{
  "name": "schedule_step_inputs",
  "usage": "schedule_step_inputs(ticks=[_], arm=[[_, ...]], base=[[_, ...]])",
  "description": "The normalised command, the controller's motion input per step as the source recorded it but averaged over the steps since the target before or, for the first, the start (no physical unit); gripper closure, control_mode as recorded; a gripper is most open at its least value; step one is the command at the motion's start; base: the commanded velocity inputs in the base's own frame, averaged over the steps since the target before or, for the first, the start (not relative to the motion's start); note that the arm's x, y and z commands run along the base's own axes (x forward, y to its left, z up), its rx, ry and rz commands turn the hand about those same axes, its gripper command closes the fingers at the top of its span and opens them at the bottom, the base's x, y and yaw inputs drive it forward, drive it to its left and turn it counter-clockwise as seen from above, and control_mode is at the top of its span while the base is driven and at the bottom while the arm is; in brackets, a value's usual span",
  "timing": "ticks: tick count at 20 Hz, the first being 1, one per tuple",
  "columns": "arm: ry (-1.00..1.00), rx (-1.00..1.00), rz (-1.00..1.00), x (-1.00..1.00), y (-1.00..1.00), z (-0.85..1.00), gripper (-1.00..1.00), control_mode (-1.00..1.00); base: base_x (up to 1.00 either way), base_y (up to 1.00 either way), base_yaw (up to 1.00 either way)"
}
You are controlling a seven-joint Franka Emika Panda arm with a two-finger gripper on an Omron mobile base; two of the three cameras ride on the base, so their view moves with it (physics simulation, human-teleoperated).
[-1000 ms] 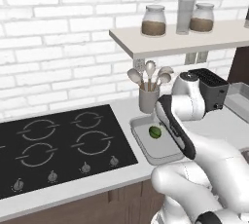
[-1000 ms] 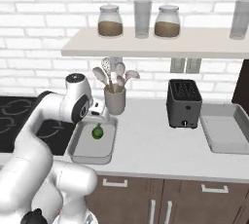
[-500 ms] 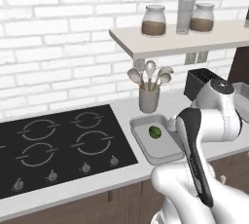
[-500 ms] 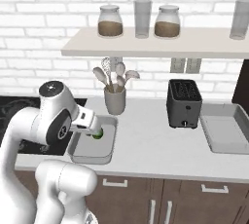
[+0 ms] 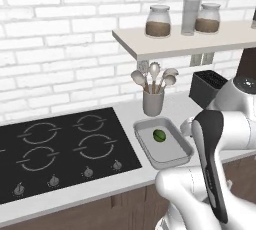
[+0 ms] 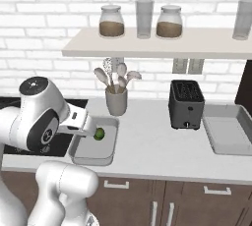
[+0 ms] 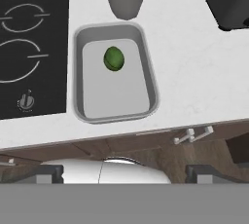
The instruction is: Place one avocado and one chicken drumstick in each tupperware on the nearby counter, to pack two identical lunches.
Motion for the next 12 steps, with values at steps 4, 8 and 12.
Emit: schedule_step_inputs(ticks=[4, 8, 12], arm=[[0.0, 0.0, 0.0, 0.0, 0.0, 0.0, -1.0, -1.0], [0.0, 0.0, 0.0, -0.05, 0.0, 0.0, -1.0, -1.0], [0.0, 0.0, 0.0, 0.0, 0.0, 0.0, -1.0, 1.0]], base=[[0.0, 0.0, 0.0], [0.0, 0.0, 0.0], [-0.87, -0.18, -0.25]])
